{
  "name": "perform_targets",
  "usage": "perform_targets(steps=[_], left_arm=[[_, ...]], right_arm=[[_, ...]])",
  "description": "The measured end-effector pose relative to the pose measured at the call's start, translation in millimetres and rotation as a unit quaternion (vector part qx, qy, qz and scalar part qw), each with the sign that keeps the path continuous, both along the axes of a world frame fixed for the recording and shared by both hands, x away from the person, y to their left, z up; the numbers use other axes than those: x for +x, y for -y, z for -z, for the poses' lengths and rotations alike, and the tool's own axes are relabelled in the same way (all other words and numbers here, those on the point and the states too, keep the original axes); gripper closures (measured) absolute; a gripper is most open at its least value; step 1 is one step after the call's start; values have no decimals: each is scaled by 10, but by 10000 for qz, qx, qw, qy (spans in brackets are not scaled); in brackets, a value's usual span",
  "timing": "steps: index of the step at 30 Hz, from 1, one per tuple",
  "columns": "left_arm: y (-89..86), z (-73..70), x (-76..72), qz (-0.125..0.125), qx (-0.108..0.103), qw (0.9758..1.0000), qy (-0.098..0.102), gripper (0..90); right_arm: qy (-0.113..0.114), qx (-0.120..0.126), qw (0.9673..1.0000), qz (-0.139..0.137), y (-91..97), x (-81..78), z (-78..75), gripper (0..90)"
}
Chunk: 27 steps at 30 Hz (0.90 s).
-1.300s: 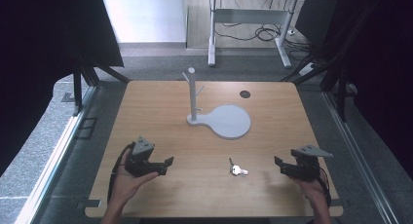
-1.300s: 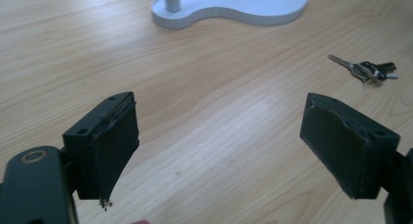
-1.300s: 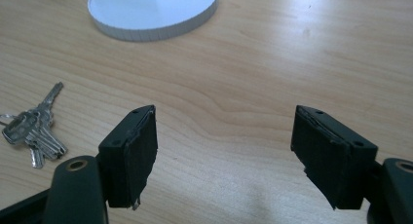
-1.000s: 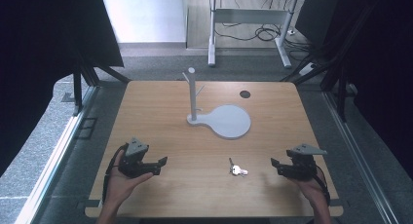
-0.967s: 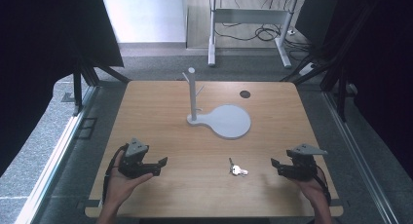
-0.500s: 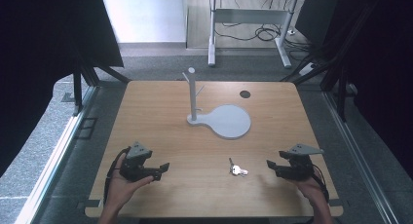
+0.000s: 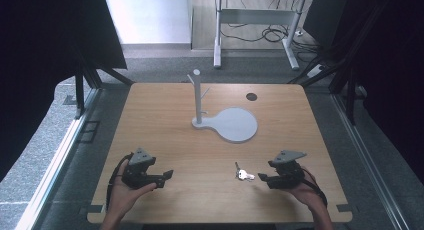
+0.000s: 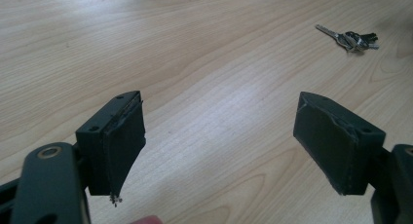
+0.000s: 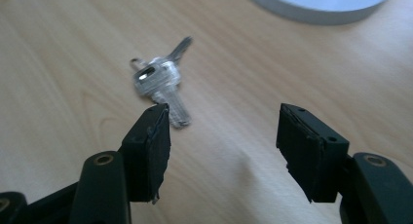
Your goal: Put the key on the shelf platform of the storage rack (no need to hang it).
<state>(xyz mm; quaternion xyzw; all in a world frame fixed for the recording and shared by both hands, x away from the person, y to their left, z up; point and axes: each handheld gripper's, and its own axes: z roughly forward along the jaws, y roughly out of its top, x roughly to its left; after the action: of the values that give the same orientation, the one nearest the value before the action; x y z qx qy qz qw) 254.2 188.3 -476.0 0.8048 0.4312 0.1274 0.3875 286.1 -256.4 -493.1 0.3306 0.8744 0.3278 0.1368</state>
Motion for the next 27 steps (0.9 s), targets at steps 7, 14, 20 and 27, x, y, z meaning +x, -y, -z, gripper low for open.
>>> perform_targets(steps=[7, 14, 20, 27], left_arm=[[54, -25, -43, 107, 37, 9999, 25, 197], [21, -50, -30, 63, -32, 10000, 59, 200], [6, -55, 10, 50, -88, 9999, 22, 200], [-21, -45, 9, 38, -68, 10000, 11, 200]], right_arm=[[-177, -399, 9983, -375, -224, 6, -82, 388], [-277, -694, 9949, -681, -458, 27, -126, 376], [-388, -916, 9909, -911, -667, 103, -106, 374], [-461, -1183, 9862, -1061, -900, 183, -51, 375]])
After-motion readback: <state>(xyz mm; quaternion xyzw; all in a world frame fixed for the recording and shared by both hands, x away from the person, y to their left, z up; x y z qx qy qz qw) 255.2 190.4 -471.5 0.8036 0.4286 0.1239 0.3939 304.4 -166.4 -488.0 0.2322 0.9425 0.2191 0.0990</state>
